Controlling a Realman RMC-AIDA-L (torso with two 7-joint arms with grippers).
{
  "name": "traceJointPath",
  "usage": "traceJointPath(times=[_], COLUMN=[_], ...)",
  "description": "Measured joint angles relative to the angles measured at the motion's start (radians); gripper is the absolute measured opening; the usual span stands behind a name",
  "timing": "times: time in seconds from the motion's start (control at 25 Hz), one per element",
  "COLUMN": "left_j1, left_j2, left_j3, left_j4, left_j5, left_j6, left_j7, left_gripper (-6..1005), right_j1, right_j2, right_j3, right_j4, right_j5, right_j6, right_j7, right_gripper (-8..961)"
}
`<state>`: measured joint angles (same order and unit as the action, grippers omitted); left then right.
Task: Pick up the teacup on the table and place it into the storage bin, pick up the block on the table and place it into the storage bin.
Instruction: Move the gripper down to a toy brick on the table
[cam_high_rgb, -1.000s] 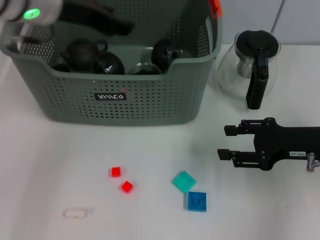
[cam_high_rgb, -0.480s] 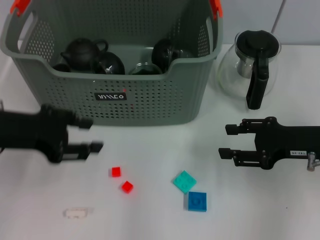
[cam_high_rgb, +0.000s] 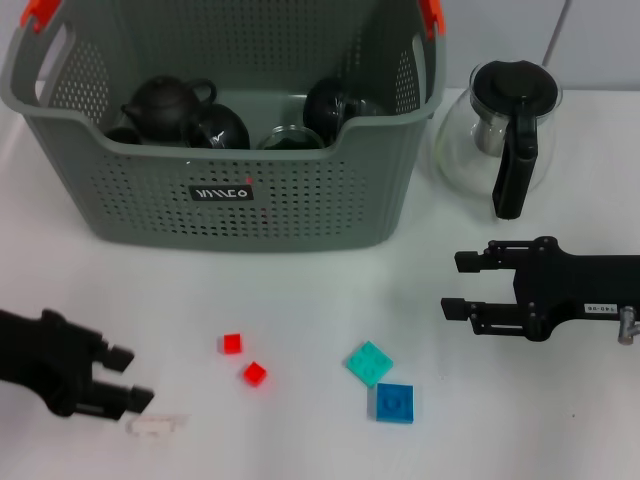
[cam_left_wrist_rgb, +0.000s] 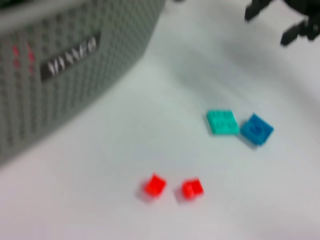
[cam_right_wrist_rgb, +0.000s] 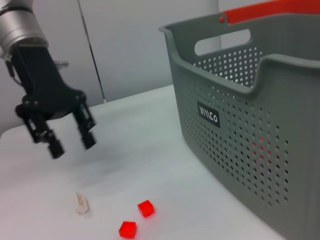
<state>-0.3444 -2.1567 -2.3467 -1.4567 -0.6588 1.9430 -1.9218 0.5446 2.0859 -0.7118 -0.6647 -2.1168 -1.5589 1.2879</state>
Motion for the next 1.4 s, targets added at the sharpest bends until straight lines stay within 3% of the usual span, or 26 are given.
traceJointPath(times=[0.36,0.84,1.4], left_j1=[-0.036,-0.075,-0.077], left_j2=[-0.001,0.006,0.007], left_j3=[0.074,0.08,0.087], left_j4=[0.087,0.236,0.298], left_j5=[0.135,0.152,0.175], left_j6=[0.034,-0.013,-0.075], left_j7=[-0.099,-0.092,-0.085], left_gripper=[568,569,569], right_j1=[-0.002,-0.003,-0.006], right_j2=[-0.003,-0.003,-0.003], right_j3=[0.0,0.0,0.0], right_j4=[0.002,0.004,0.005], right_j5=[0.0,0.0,-0.001], right_j6=[0.001,0.005,0.005], right_j7=[-0.004,-0.006,-0.005], right_gripper=[684,684,683])
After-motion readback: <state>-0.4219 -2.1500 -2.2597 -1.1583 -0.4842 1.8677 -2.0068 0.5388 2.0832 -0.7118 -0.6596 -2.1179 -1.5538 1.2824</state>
